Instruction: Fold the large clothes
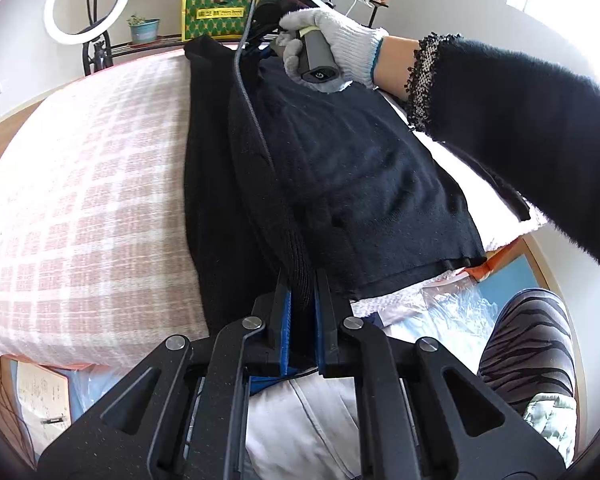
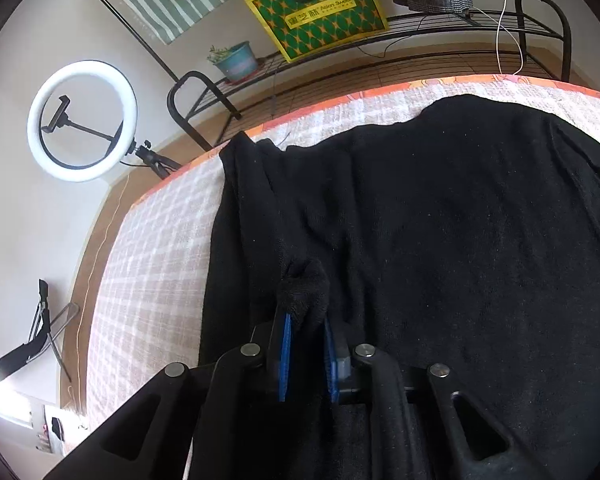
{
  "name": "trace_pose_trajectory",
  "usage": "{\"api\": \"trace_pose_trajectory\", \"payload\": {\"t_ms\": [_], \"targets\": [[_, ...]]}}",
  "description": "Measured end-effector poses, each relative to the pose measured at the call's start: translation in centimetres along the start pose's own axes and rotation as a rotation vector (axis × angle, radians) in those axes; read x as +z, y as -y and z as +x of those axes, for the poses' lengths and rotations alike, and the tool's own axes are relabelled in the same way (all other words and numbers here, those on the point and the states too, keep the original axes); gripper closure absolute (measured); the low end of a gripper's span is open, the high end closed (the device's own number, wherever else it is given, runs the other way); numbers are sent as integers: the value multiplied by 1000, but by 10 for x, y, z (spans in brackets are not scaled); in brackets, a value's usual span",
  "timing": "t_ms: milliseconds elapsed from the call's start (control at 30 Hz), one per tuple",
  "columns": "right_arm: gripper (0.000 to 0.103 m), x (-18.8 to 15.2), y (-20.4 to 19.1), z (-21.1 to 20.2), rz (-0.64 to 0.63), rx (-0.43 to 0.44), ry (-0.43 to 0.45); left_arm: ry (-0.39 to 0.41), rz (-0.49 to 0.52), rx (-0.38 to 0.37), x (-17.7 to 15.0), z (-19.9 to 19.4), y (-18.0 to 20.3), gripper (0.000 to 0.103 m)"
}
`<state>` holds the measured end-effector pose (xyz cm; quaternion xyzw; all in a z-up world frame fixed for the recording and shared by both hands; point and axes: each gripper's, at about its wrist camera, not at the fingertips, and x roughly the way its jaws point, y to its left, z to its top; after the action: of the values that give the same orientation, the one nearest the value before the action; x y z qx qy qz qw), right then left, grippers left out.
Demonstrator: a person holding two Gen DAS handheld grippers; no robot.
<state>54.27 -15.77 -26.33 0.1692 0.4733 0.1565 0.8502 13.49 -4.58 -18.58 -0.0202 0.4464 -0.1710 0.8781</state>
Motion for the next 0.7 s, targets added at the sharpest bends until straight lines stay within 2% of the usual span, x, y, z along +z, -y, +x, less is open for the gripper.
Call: {"api": "trace_pose_trajectory", "payload": {"t_ms": [67, 100, 200, 400, 567, 700], "targets": [[58, -1, 5, -11, -5, -9, 9, -9, 3, -24, 0, 2, 5, 95], [55, -2, 8, -20, -12, 0, 21, -10, 8, -27, -2, 2, 7, 94], [54, -7, 15, -53, -32, 13, 45, -21, 28, -75, -8, -5, 14, 94], [52, -38, 32, -145, -57, 55, 122, -8, 64, -148, -30, -40, 20, 94], [52, -89, 37, -217, -91, 107, 178, 28, 24, -130, -37, -65, 4, 93], [52, -141, 47, -266, -81, 135, 220, 46, -49, -95, -20, -55, -16, 93]]}}
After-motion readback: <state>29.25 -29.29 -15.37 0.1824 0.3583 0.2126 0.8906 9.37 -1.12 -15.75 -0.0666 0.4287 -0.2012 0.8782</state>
